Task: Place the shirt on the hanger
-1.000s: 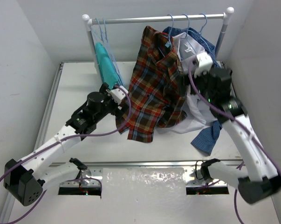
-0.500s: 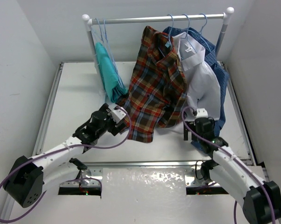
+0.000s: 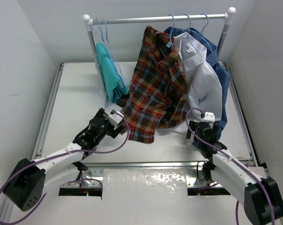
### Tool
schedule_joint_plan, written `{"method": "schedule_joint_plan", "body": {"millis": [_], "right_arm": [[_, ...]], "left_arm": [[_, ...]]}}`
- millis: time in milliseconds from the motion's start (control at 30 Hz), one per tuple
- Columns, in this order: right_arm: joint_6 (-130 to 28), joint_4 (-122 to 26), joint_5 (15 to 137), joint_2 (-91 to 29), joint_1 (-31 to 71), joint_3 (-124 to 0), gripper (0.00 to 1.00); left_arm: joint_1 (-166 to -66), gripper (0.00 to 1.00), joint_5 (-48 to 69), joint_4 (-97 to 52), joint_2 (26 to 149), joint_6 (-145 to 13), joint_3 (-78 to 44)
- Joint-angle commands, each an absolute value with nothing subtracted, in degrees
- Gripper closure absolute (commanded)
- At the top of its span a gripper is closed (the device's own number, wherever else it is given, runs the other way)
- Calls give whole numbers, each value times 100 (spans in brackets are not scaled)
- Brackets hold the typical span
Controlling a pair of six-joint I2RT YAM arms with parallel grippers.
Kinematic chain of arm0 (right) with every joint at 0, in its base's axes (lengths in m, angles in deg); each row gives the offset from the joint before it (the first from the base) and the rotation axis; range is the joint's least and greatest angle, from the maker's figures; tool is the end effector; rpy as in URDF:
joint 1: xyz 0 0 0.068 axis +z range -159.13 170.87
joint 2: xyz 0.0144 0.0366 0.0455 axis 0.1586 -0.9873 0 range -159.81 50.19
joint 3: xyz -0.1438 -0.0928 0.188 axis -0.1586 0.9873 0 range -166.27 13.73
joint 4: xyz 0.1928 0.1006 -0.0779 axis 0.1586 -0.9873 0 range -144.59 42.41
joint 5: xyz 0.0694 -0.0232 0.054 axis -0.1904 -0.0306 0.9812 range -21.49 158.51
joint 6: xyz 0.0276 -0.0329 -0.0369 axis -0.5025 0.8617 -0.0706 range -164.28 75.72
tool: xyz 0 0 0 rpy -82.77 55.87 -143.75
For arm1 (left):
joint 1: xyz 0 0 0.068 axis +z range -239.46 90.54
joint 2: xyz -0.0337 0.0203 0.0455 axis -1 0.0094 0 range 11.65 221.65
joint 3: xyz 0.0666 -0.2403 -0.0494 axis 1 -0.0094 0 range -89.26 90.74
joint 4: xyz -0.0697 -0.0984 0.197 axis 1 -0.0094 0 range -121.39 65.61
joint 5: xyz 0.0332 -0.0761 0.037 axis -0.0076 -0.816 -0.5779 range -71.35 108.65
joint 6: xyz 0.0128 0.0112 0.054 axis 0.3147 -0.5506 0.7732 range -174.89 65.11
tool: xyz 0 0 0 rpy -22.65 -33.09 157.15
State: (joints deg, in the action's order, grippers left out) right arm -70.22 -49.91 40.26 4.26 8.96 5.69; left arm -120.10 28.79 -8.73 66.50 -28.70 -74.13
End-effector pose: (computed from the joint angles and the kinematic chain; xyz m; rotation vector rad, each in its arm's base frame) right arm 0.1364 0.0247 0.1360 0.4002 2.1416 -0.1285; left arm 0.1617 -0.0878 0.1781 0.8432 1.7979 0.1257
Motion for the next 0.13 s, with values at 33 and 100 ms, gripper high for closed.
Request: {"method": "schedule_joint_plan", "body": {"millis": [33, 100], "right_arm": [[-6987, -4724, 3906, 274, 880, 256, 1], [-6837, -4619, 4012, 282, 880, 283, 1]], "left_arm": [[-11917, 0, 2876, -374, 6518, -3072, -7537], [-11917, 0, 2894, -356, 6509, -3063, -7555]]}}
